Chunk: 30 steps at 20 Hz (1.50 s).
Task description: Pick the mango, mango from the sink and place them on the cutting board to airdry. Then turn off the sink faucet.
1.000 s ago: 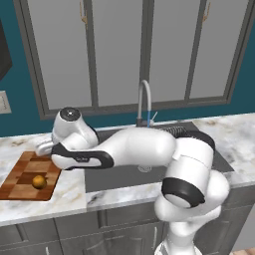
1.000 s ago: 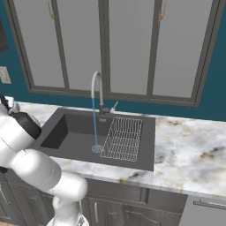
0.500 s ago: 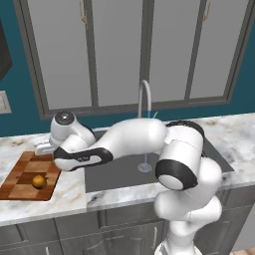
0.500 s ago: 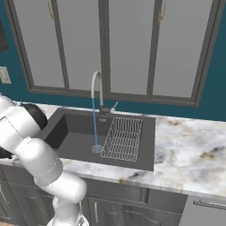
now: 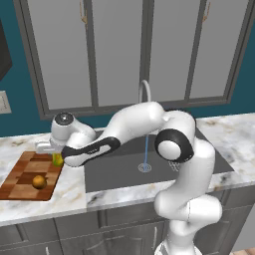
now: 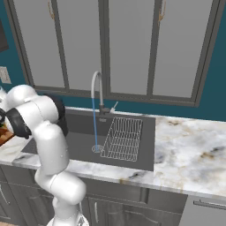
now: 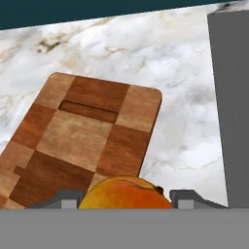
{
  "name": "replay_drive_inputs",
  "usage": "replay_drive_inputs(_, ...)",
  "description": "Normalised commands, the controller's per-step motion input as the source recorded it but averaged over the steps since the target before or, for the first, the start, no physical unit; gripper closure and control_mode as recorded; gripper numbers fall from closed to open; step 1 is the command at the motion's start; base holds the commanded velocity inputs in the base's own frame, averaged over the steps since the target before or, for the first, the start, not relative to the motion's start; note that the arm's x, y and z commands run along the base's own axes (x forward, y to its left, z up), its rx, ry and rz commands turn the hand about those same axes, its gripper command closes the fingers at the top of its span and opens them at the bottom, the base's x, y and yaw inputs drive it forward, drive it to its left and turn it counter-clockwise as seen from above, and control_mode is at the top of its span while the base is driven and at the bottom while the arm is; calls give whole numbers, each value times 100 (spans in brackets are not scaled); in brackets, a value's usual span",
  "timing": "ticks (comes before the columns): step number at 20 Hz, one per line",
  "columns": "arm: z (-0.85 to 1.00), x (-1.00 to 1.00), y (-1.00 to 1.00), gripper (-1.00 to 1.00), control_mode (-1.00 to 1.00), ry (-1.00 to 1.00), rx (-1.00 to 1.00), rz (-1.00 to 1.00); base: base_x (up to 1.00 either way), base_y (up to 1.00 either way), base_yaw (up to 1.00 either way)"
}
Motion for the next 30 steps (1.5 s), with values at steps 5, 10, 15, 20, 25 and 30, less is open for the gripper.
replay_drive_inputs(5, -18, 14, 30, 100, -100, 7, 0, -13, 0, 0, 0)
replay_drive_inputs(10, -11, 16, 34, 100, -100, 6, 0, -13, 0, 0, 0)
replay_drive_inputs(15, -5, 21, 20, 100, -100, 7, 0, -14, 0, 0, 0)
replay_drive_inputs(20, -11, 31, 1, 100, -100, 9, 0, -15, 0, 0, 0)
replay_drive_inputs(25, -23, 34, 0, 100, -100, 11, 0, -14, 0, 0, 0)
replay_drive_inputs(30, -38, 29, 0, 100, -100, 10, 0, -13, 0, 0, 0)
